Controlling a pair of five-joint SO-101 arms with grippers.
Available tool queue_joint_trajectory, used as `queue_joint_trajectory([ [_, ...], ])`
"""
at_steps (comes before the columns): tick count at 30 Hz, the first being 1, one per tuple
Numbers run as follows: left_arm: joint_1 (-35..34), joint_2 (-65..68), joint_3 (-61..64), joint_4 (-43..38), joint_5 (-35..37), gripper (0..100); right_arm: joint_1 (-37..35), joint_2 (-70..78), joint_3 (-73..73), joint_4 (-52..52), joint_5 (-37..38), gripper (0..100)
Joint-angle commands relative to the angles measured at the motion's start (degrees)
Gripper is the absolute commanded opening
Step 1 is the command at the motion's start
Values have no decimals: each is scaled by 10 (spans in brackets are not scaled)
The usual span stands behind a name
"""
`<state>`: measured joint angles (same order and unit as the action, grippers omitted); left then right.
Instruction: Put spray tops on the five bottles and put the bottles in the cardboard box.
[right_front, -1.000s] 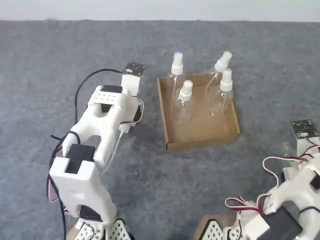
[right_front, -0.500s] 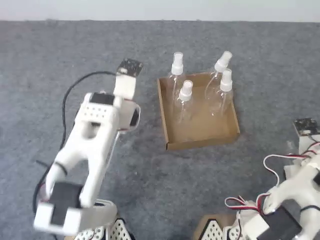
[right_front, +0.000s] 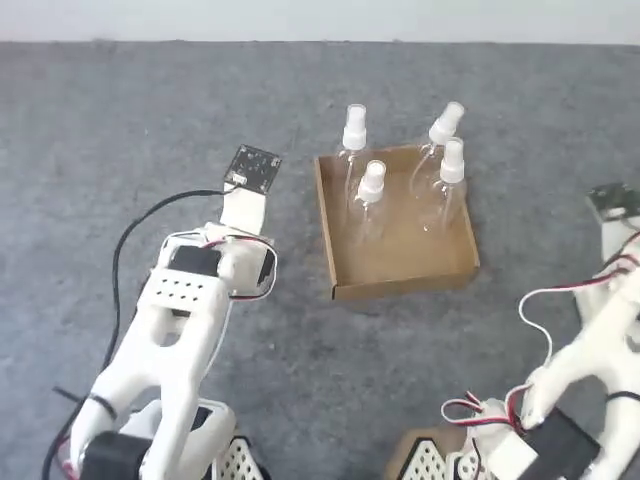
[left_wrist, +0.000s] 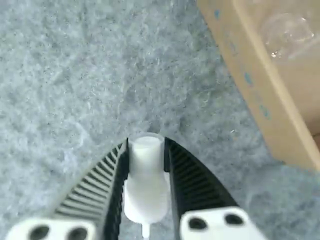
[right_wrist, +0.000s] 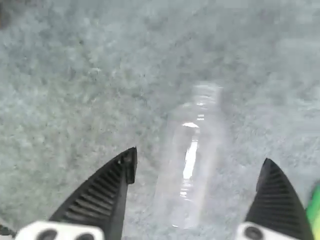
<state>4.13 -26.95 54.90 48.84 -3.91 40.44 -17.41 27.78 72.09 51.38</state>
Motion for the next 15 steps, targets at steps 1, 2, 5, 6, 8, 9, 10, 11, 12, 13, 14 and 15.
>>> queue_joint_trajectory([
  [1,5,-25,-4,-12,5,12,10,24,-83,38,16,310],
  [2,6,-25,-4,-12,5,12,11,38,-92,49,20,310],
  [5,6,-25,-4,-12,5,12,11,82,-100,53,33,310],
  [6,6,-25,-4,-12,5,12,12,95,-102,53,34,305],
  [8,6,-25,-4,-12,5,12,21,117,-102,51,35,274],
  [9,7,-25,-4,-12,5,12,27,126,-102,41,35,254],
  [10,7,-25,-3,-12,5,12,32,134,-100,24,35,236],
  [11,7,-25,-3,-12,5,12,43,145,-100,7,35,225],
  [12,7,-25,-3,-12,5,12,51,153,-100,-7,35,224],
  [13,7,-25,-3,-12,5,12,58,161,-99,-19,35,231],
  [14,7,-25,-3,-12,5,12,63,170,-100,-25,35,239],
  [15,7,-25,-3,-12,5,12,65,177,-101,-30,35,247],
])
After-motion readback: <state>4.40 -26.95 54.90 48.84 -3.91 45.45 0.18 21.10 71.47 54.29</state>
